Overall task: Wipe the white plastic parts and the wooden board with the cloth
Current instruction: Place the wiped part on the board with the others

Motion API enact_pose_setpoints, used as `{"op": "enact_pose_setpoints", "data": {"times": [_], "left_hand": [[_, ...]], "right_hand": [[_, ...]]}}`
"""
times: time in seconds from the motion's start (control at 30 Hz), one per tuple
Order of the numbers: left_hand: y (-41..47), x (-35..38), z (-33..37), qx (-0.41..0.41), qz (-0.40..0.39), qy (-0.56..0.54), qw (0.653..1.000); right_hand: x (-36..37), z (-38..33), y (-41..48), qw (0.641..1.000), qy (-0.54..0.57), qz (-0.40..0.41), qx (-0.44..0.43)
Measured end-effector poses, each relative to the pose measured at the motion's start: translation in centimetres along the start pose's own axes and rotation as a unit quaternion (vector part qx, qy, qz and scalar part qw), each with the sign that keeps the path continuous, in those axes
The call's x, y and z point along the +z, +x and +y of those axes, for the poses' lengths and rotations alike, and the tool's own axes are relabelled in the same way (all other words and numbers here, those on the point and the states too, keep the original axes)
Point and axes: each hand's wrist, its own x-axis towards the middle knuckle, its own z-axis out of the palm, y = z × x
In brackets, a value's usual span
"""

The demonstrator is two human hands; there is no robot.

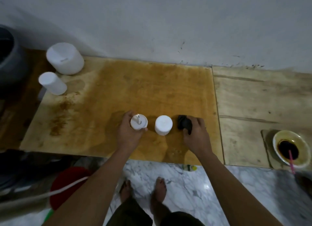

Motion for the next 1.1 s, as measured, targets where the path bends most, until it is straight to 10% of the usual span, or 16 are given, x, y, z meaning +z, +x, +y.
{"op": "enact_pose_setpoints", "data": {"times": [0.47,0.8,1.1], "left_hand": [[-0.2,0.2,-3.8,-0.020,-0.011,0.029,0.999],[-1.8,-1.1,-4.5,0.000,0.024,0.122,0.992],[-1.5,-1.0,-4.9,-0.004,0.034,0.138,0.990]], "right_hand": [[1.8,-2.8,0.2,0.987,-0.093,-0.075,-0.112],[1.2,-6.7,-0.4,0.988,0.005,0.018,-0.155],[3.7,-10.1,0.7,0.981,0.020,-0.094,-0.170]]}}
